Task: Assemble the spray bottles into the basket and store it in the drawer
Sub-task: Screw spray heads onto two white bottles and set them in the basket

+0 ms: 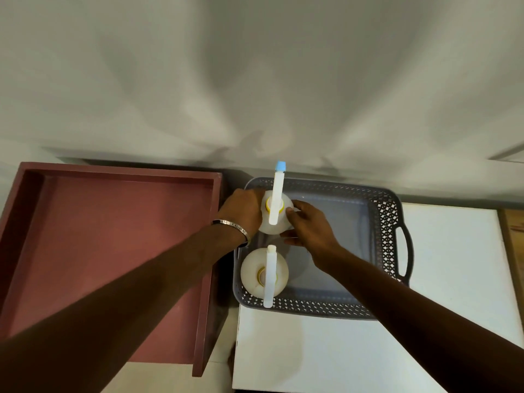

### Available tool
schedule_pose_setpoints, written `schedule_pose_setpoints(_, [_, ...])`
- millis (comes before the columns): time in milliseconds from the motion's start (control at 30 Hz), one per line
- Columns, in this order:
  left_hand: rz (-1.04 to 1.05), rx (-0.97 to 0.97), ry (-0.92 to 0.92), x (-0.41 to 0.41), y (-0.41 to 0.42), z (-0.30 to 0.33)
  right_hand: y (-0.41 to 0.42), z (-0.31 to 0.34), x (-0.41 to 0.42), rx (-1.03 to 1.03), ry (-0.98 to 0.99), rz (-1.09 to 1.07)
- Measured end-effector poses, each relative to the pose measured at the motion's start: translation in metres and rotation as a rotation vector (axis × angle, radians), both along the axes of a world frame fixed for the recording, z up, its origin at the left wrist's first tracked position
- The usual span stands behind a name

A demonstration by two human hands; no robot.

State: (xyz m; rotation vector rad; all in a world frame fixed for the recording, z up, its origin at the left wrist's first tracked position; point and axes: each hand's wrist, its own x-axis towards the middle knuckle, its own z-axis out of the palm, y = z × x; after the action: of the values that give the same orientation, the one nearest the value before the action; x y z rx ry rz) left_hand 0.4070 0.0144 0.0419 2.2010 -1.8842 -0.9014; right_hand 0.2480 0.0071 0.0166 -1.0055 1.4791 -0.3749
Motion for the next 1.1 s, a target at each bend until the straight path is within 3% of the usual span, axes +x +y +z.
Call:
schedule_pose_setpoints(433, [-0.034,0.023,-0.009,-0.002,0.005,0.000,0.003,0.002,-0.002,0.000,0.061,0.044])
schedule_pose_setpoints(800, [0.108,-0.266,0.138,0.018,0.032,0.030,0.018,0.034,-0.019,-0.141,0.220,0.045])
schedule_pose_setpoints(1100, [0.286,-0.368,0.072,0.036,0.131,0.050,0.067,0.059,-0.041,-0.291,0.267,0.142])
